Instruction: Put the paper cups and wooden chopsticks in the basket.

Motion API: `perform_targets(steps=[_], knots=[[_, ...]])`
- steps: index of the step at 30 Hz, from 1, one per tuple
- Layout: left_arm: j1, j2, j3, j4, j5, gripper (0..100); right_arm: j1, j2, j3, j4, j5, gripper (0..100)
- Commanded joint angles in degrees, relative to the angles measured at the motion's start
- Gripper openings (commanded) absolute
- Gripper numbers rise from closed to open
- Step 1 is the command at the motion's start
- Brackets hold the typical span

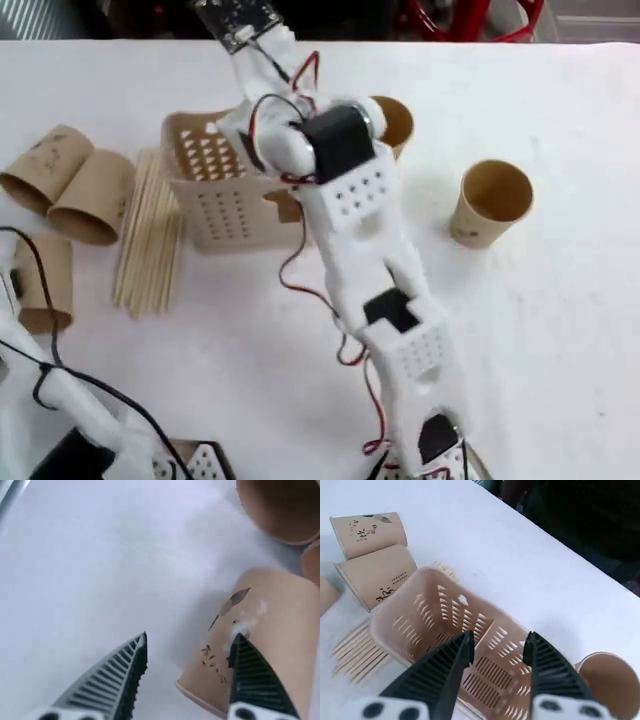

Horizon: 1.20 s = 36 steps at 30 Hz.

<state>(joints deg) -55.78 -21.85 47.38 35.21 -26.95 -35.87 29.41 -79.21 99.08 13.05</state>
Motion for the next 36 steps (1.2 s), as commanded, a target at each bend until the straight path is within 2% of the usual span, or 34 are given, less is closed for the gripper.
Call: perform_targets(steps=[1, 5, 8, 11, 14, 17, 20, 23, 25, 30, 33, 36], knots=[[5.7, 0.1, -11.5, 9.1, 3.4, 28, -3.0, -16.2, 12.9, 0.3, 2.4, 16.1], [11.5, 0.1, -22.0, 17.5, 5.5, 28, -4.1, -37.2, 46.9, -0.7, 2.8, 16.2], [15.6, 0.1, -28.7, 22.5, 5.8, 28, -2.5, -54.6, 69.5, -7.5, 6.4, 16.3], [16.3, 0.1, -35.0, 26.8, 6.4, 28, -1.5, -71.3, 87.6, -16.6, 7.2, 16.3], [16.1, 0.0, -38.2, 28.9, 8.8, 28, 0.0, -82.2, 100.9, -19.6, 9.8, 16.3], [18.0, 0.1, -38.7, 26.0, 9.1, 28, 1.8, -87.3, 113.8, -23.5, 13.8, 16.3], [21.5, 1.4, -39.2, 21.3, 10.1, 28, 1.8, -90.2, 127.5, -33.9, 14.4, 16.3], [25.0, 7.3, -44.9, 23.3, 15.3, 28, 2.1, -92.5, 138.9, -46.1, 14.4, 16.3], [27.6, 13.1, -51.5, 26.1, 17.1, 28, 2.1, -94.4, 145.1, -53.5, 14.4, 16.3], [33.3, 32.5, -71.2, 27.0, 20.1, 28, 1.8, -97.7, 158.6, -74.1, 14.4, 15.9], [36.0, 43.6, -83.7, 28.5, 21.7, 28, 1.8, -98.0, 163.3, -81.5, 14.4, 15.9], [39.7, 53.8, -96.8, 33.4, 21.9, 28, 1.8, -97.5, 164.8, -85.8, 14.3, 15.9]])
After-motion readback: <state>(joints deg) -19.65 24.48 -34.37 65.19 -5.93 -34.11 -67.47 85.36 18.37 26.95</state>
